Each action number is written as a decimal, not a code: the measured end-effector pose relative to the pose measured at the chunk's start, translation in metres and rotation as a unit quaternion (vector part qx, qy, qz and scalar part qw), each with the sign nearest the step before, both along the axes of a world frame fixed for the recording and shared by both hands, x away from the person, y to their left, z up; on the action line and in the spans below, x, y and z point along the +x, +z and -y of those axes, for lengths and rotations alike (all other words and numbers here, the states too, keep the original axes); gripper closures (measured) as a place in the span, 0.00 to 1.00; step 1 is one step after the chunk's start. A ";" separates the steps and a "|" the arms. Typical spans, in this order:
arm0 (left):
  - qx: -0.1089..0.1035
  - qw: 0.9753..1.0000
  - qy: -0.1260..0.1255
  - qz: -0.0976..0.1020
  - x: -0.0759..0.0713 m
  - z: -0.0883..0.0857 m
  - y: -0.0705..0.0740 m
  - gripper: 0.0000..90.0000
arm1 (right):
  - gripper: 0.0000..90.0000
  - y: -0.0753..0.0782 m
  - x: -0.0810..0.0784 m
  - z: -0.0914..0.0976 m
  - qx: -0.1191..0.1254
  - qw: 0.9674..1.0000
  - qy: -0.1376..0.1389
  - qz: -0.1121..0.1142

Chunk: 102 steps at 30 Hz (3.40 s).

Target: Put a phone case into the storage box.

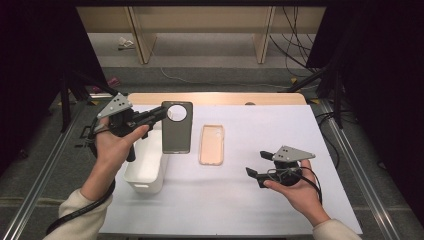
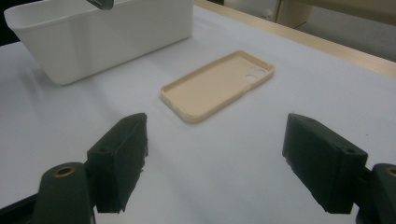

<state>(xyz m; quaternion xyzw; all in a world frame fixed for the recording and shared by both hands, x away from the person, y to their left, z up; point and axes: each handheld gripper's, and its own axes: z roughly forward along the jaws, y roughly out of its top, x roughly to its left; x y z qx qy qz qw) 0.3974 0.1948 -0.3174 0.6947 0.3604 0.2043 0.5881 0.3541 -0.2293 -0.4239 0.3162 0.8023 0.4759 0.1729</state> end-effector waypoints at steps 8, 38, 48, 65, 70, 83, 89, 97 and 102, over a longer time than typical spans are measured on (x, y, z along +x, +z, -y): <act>0.000 1.000 0.006 0.002 0.001 -0.005 0.000 0.92 | 0.25 0.000 -0.001 0.005 0.000 1.000 -0.004 0.000; 0.001 0.999 0.033 0.008 0.014 -0.036 0.001 0.92 | 0.20 0.000 -0.002 0.010 -0.003 1.000 -0.004 0.002; 0.004 0.999 0.036 0.013 0.023 -0.044 -0.002 0.92 | 0.19 -0.001 -0.001 0.009 -0.009 1.000 -0.004 0.003; 0.015 0.999 0.038 0.023 0.044 -0.061 -0.005 0.92 | 0.19 -0.001 -0.001 0.010 -0.007 1.000 -0.007 0.003; 0.018 0.999 0.039 0.021 0.054 -0.066 -0.008 0.92 | 0.19 -0.001 -0.001 0.010 -0.007 1.000 -0.008 0.003; 0.025 0.999 0.037 0.017 0.072 -0.072 -0.017 0.92 | 0.19 -0.001 -0.001 0.010 -0.007 1.000 -0.009 0.004; 0.032 0.999 0.038 0.013 0.081 -0.073 -0.023 0.92 | 0.19 -0.001 -0.001 0.010 -0.007 1.000 -0.008 0.004; 0.030 0.999 0.038 0.002 0.090 -0.071 -0.030 0.92 | 0.19 -0.001 -0.001 0.010 -0.007 1.000 -0.008 0.004; 0.030 0.999 0.042 -0.006 0.094 -0.071 -0.033 0.92 | 0.19 -0.001 -0.001 0.010 -0.006 1.000 -0.007 0.003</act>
